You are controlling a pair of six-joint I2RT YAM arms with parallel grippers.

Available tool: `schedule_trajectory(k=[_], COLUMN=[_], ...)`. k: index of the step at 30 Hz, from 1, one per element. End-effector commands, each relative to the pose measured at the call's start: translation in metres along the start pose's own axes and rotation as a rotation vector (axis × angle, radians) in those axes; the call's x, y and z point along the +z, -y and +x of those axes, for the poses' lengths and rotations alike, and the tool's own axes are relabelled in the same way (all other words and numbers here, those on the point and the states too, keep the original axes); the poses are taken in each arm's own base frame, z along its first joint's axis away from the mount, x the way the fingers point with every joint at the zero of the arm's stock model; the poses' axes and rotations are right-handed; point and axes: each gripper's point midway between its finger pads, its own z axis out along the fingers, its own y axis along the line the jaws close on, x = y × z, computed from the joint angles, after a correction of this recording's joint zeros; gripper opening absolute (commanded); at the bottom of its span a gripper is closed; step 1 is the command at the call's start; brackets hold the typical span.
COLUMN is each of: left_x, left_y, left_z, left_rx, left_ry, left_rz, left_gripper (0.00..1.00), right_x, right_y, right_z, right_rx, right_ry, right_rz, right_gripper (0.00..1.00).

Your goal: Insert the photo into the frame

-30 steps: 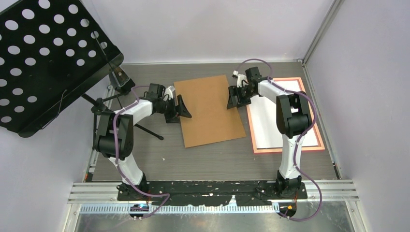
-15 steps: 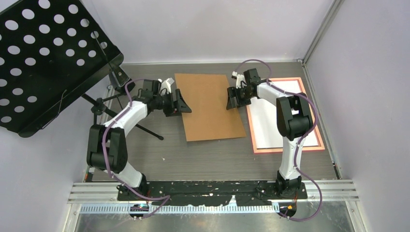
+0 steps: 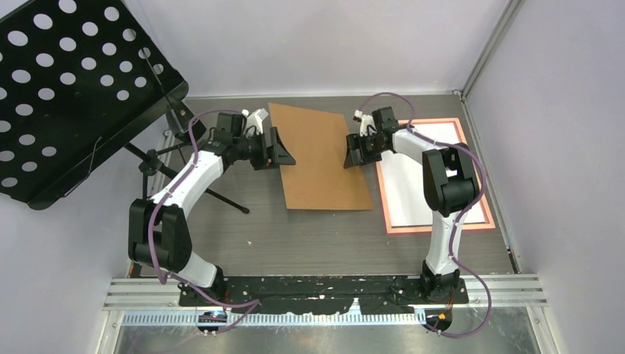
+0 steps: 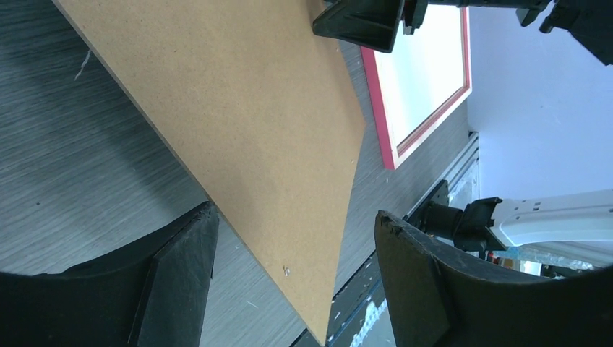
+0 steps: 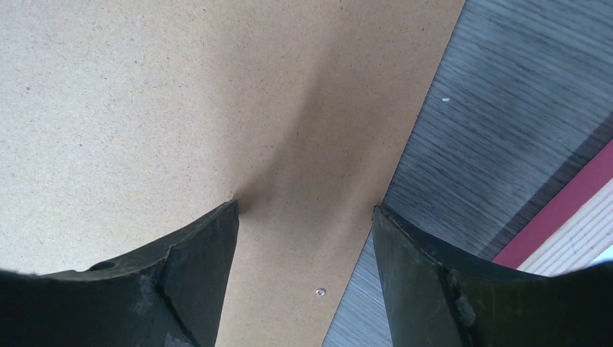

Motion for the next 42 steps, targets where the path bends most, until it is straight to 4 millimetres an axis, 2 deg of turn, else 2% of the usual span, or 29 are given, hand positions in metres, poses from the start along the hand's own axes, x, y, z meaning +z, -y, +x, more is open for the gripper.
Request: schedule_trajectory(k=[1,14,17,18,20,26,33,42], left_x=[-0.011,-0.006,-0.004,-0.003,-0.002,0.008,0.015,0.034], left_y=[0.071,0.112,0.117,0.118,0.12,0.122,0.136,0.134], left_z=[-0.023,-0.045,-0.05,-0.051,-0.054,-0.057,-0.057,-0.044], left_rx=[0.129,0.126,0.127,0.129,0.133,0.128,0.131,0.139], left_ry=[0.06,0.119,0.127,0.127,0.128,0.114,0.103,0.044], left_rz=[0.191,0.272,0.27,0.27,0.269,0.264,0.298,0.218], left_gripper=[0.76,0.82,0.84,0.89,0.91,0.91,0.85,0.64], right_x=[0.007,0.004,0.004,0.004,0.004,0.002,0.001,-0.007], right_y=[-0.06,-0.08,-0.081,-0.082,-0.082,-0.087,-0.094,-0.1], right_z=[0.042,0.04,0.041,0.042,0.043,0.042,0.043,0.038], right_rx=[0.049,0.066,0.069,0.072,0.074,0.074,0.078,0.092], right_ry=[-0.133,-0.091,-0.094,-0.096,-0.097,-0.092,-0.09,-0.064], right_rz=[-0.223,-0.341,-0.351,-0.355,-0.36,-0.388,-0.441,-0.519], right_gripper=[0.74,0.74,0.74,0.74,0.74,0.74,0.74,0.74])
